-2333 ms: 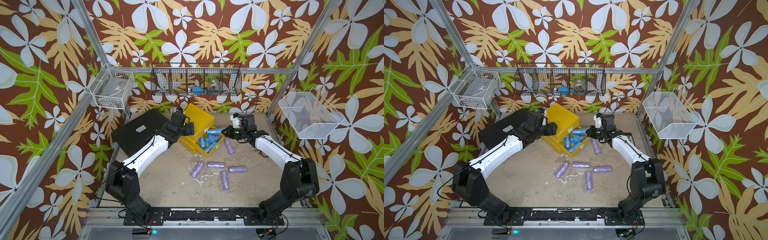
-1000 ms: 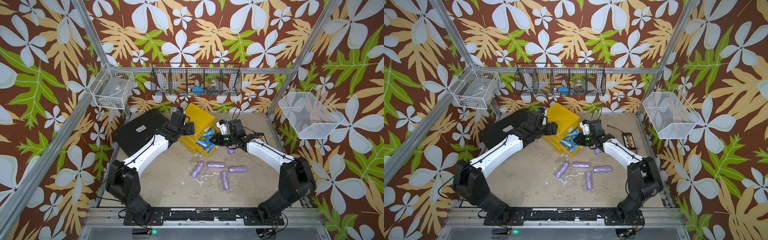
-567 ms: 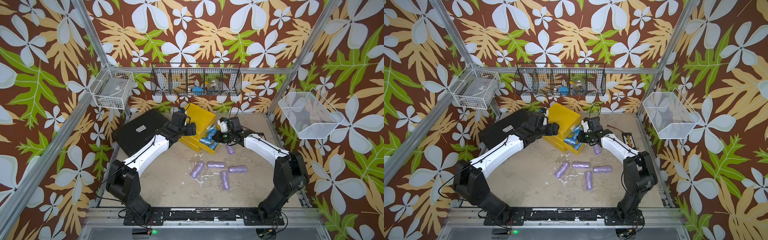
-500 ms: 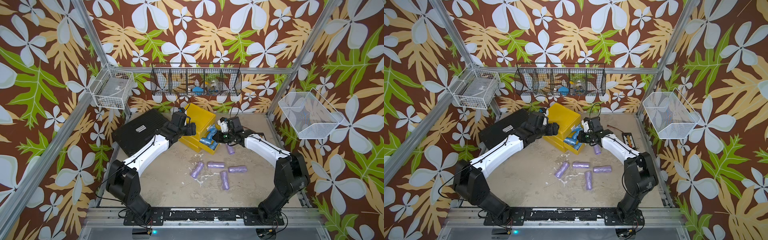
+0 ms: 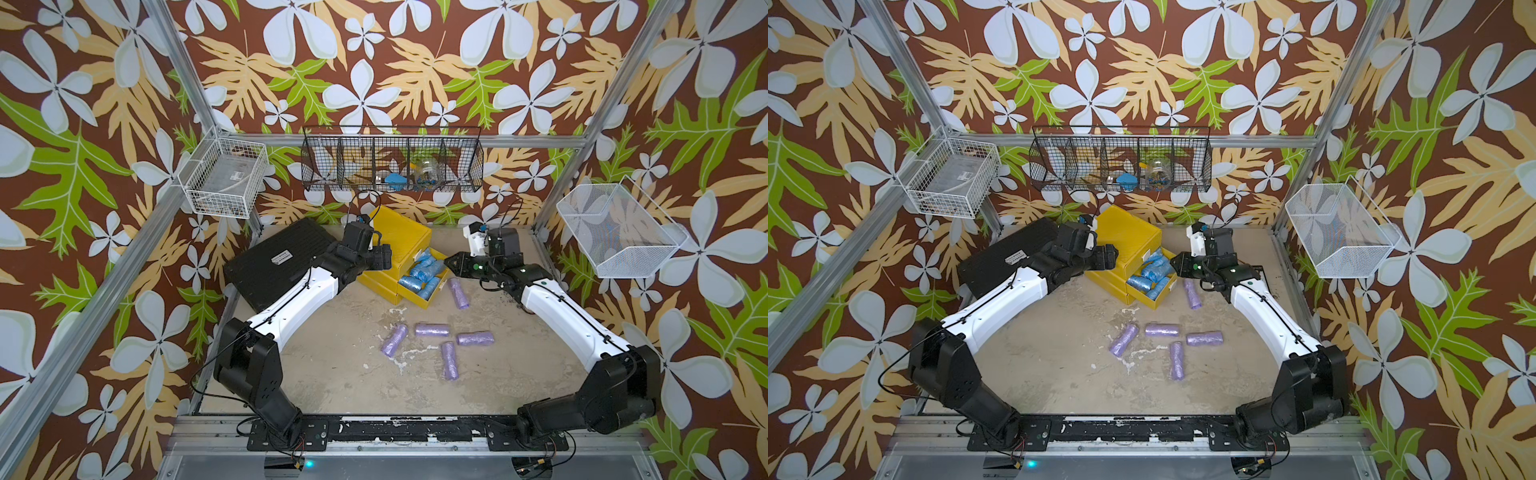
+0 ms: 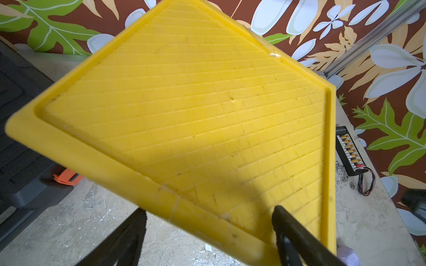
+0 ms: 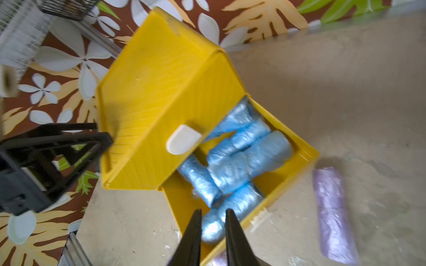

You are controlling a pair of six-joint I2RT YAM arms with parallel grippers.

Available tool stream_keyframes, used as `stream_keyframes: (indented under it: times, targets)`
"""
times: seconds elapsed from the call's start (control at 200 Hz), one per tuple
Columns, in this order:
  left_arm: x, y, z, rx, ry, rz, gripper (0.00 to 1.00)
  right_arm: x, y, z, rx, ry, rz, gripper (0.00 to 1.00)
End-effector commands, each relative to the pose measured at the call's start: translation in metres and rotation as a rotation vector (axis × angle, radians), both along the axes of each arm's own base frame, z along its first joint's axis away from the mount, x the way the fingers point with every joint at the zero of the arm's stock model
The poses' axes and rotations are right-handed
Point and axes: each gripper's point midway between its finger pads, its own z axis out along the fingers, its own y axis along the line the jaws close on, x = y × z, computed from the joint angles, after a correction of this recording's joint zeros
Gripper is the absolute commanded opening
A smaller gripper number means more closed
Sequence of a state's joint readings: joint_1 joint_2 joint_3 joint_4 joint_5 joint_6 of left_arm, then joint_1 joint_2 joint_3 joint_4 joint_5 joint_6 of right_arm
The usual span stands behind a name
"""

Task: Sort the rolls of trash bags by color and place them into the drawer
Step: Adjust the roll of trash bags in the drawer, then close the drawer in the storage box.

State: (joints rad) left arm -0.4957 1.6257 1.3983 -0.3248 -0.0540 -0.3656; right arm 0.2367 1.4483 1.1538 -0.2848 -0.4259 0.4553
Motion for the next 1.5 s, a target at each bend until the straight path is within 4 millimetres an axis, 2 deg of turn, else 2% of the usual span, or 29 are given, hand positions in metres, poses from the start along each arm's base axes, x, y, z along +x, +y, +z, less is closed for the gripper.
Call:
stream_keyframes:
  times: [0.0, 0.18, 0.35, 0.525, 0.926, 1.181, 1.321, 1.496]
  targets:
    - [-0.002, 0.000, -0.004, 0.013, 0.018, -0.012, 0.86, -0.007, -0.016, -0.030, -0.018, 0.051, -0.009, 0.15]
    - [-0.001, -0.001, -0.005, 0.015, 0.022, -0.016, 0.86, -0.014, -0.019, -0.074, -0.032, 0.130, -0.004, 0.13]
    - [-0.001, -0.001, -0.003, 0.013, 0.018, -0.015, 0.85, -0.010, -0.013, -0.088, -0.005, 0.159, 0.003, 0.13]
    - [-0.001, -0.002, -0.004, 0.011, 0.022, -0.018, 0.85, 0.000, 0.001, -0.085, 0.028, 0.161, 0.027, 0.13]
    - [-0.002, -0.003, -0.011, 0.017, 0.037, -0.027, 0.84, 0.028, 0.066, -0.075, 0.099, 0.165, 0.099, 0.13]
    - [-0.005, -0.001, -0.013, 0.017, 0.041, -0.026, 0.84, 0.047, 0.090, -0.071, 0.274, 0.198, 0.088, 0.13]
    - [-0.006, -0.001, -0.013, 0.018, 0.041, -0.026, 0.84, 0.050, 0.098, -0.067, 0.312, 0.195, 0.095, 0.15]
    - [-0.006, 0.001, -0.009, 0.021, 0.032, -0.025, 0.84, 0.040, 0.088, -0.066, 0.257, 0.173, 0.096, 0.21]
